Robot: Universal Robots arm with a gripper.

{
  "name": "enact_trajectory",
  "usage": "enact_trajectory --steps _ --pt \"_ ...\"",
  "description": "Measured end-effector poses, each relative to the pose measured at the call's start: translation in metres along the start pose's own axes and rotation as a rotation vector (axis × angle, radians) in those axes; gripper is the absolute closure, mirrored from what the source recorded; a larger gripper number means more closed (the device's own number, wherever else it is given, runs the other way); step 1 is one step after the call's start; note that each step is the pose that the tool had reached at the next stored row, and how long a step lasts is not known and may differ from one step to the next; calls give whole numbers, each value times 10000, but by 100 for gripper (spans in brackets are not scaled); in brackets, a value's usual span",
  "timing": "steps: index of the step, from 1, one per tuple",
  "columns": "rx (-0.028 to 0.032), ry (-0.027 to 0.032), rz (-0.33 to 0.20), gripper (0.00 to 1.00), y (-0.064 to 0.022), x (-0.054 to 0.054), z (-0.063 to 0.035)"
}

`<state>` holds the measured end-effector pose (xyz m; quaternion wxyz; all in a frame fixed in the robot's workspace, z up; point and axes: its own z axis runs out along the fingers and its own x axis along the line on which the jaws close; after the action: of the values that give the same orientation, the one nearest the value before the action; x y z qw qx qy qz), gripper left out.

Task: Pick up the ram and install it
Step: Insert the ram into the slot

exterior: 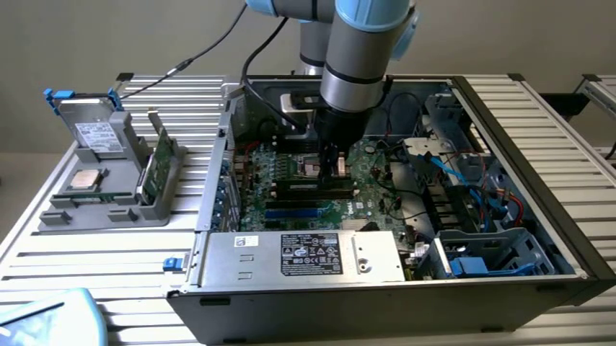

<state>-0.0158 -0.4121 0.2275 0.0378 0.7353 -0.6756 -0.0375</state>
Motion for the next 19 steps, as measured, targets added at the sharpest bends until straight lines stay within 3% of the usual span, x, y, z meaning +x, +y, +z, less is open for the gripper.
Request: enact_trajectory --steps 7,12,16,19 --pt "-1 -2 1 86 -1 0 1" --pt "-2 30 62 86 1 -1 2" --pt "-11 128 125 86 4 -1 2" --pt "-8 278 145 86 5 -11 1"
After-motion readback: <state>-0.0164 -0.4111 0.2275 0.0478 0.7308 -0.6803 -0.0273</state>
